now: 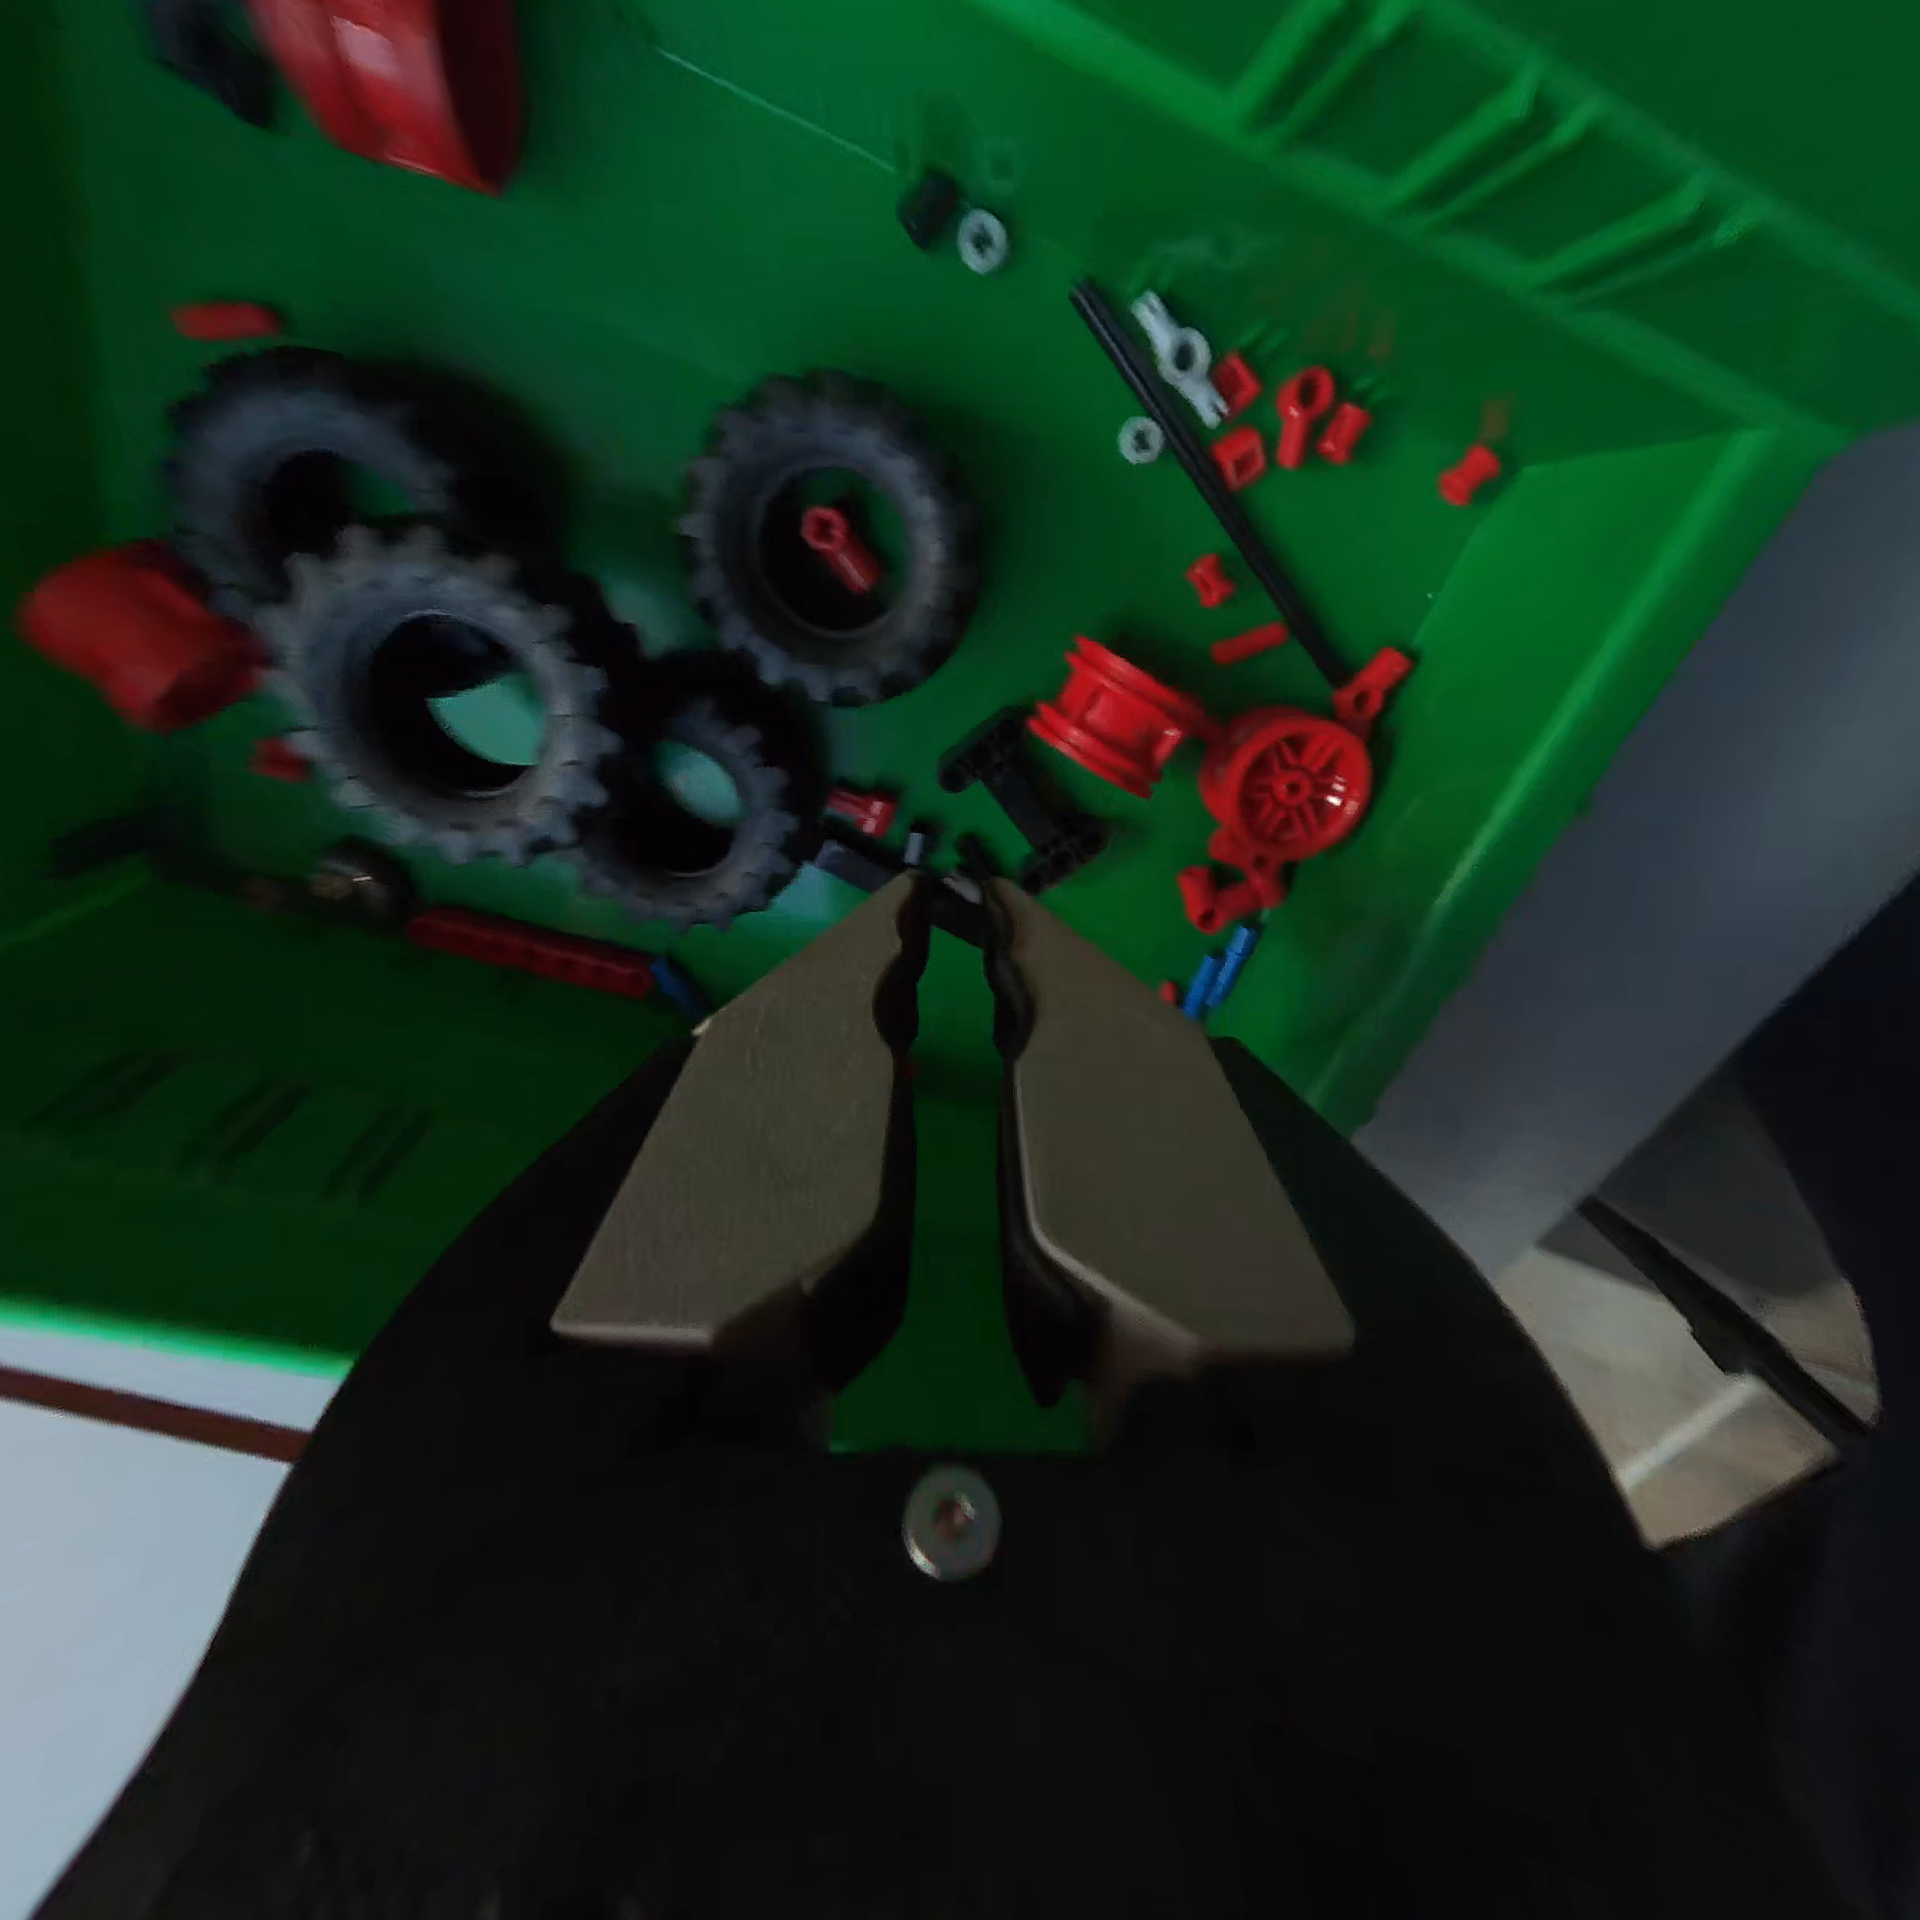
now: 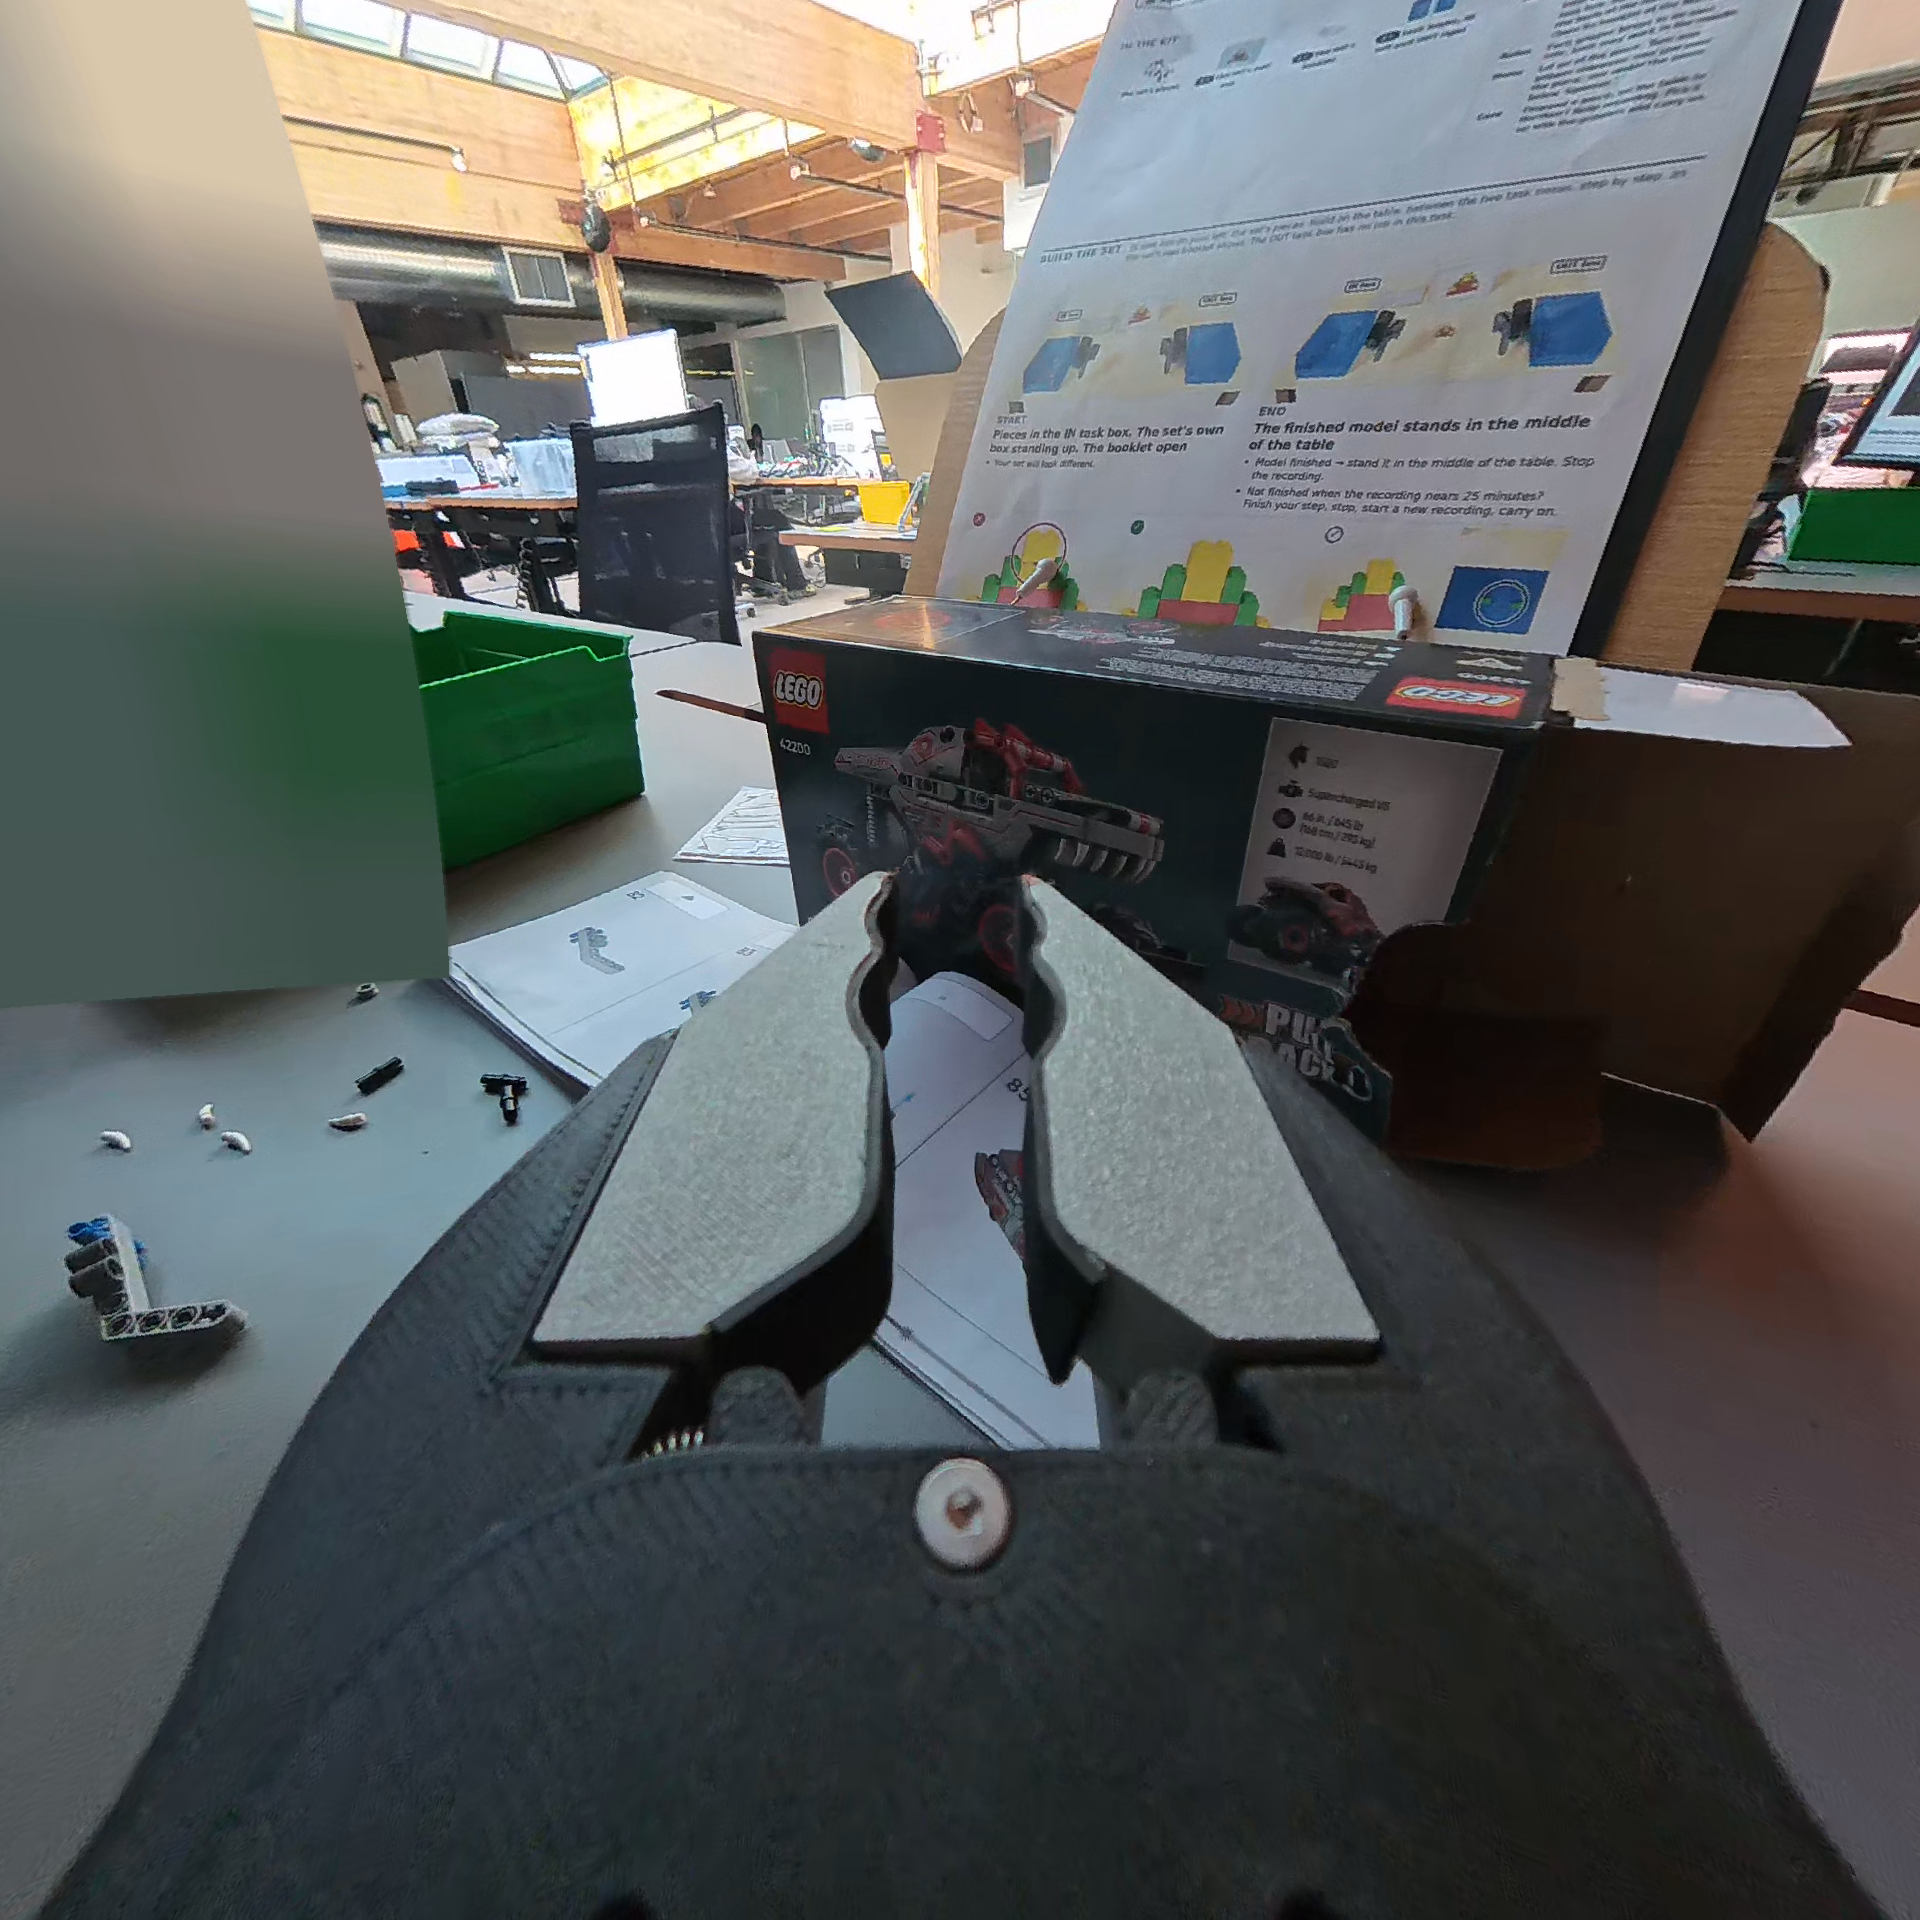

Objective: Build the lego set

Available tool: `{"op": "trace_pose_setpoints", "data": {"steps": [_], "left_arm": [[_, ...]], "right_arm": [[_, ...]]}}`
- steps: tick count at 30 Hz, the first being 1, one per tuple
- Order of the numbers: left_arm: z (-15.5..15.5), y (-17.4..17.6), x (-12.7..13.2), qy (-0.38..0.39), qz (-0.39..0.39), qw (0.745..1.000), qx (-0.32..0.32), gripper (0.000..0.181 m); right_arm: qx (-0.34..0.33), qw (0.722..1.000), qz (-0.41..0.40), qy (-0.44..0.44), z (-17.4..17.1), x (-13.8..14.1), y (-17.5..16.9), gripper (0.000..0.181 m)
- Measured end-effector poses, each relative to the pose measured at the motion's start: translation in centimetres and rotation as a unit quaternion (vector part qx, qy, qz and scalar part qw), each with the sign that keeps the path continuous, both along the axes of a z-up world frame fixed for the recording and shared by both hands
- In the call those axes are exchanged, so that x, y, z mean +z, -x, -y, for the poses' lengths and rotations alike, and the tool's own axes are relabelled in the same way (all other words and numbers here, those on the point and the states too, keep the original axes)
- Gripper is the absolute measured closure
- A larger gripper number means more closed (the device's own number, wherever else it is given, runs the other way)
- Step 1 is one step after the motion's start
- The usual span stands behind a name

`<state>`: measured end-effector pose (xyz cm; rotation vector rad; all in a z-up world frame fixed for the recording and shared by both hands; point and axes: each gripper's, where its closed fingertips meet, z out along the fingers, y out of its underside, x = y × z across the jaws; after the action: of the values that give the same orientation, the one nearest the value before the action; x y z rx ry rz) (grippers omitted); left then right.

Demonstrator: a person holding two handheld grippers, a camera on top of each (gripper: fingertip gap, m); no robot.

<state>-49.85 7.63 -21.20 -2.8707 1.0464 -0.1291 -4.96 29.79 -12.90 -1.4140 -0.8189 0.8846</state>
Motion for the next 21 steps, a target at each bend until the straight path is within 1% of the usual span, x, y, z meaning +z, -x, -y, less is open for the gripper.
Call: {"op": "trace_pose_setpoints", "data": {"steps": [2, 5, 8, 10, 13, 14, 15, 17, 18, 19, 20, 21], "left_arm": [[-2.2, 1.5, 1.3, -0.079, -0.010, 0.996, 0.029, 0.170], [-5.4, 3.6, 3.2, -0.183, -0.010, 0.980, 0.082, 0.168], [-7.5, 4.4, 4.0, -0.224, 0.031, 0.967, 0.116, 0.163], [-8.3, 4.9, 3.5, -0.222, 0.034, 0.966, 0.125, 0.155], [-8.9, 4.4, 1.9, -0.205, 0.035, 0.974, 0.092, 0.134], [-8.8, 4.1, 1.2, -0.194, 0.034, 0.977, 0.079, 0.132], [-8.6, 3.7, 0.6, -0.174, 0.036, 0.982, 0.066, 0.134], [-7.9, 3.5, 0.6, -0.153, 0.040, 0.985, 0.066, 0.143], [-6.0, 2.6, 0.4, -0.097, 0.059, 0.993, 0.038, 0.171], [-4.3, 2.6, 0.3, -0.048, 0.052, 0.997, 0.026, 0.172], [-3.1, 3.6, 0.4, -0.023, 0.020, 0.999, 0.025, 0.181], [-2.9, 5.2, 0.9, -0.038, -0.025, 0.998, 0.037, 0.181]], "right_arm": [[-0.002, 1.000, 0.000, -0.002, -0.1, 0.0, -0.1, 0.164], [-0.009, 1.000, 0.003, -0.005, -0.2, 0.0, -0.2, 0.162], [-0.016, 1.000, 0.006, -0.001, -0.6, -0.4, -0.2, 0.159], [-0.020, 1.000, 0.004, 0.003, -0.8, -0.5, -0.3, 0.158], [-0.023, 1.000, 0.006, 0.006, -0.9, -0.7, -0.3, 0.157], [-0.024, 1.000, 0.008, 0.005, -0.9, -0.7, -0.3, 0.158], [-0.025, 1.000, 0.009, 0.006, -0.9, -0.8, -0.2, 0.158], [-0.024, 1.000, 0.012, 0.008, -0.9, -0.9, -0.2, 0.157], [-0.023, 1.000, 0.012, 0.009, -0.9, -0.9, -0.2, 0.157], [-0.023, 1.000, 0.014, 0.008, -0.8, -0.9, -0.1, 0.157], [-0.023, 1.000, 0.015, 0.006, -0.8, -0.9, -0.2, 0.158], [-0.024, 1.000, 0.016, 0.004, -0.8, -0.9, -0.2, 0.158]]}}
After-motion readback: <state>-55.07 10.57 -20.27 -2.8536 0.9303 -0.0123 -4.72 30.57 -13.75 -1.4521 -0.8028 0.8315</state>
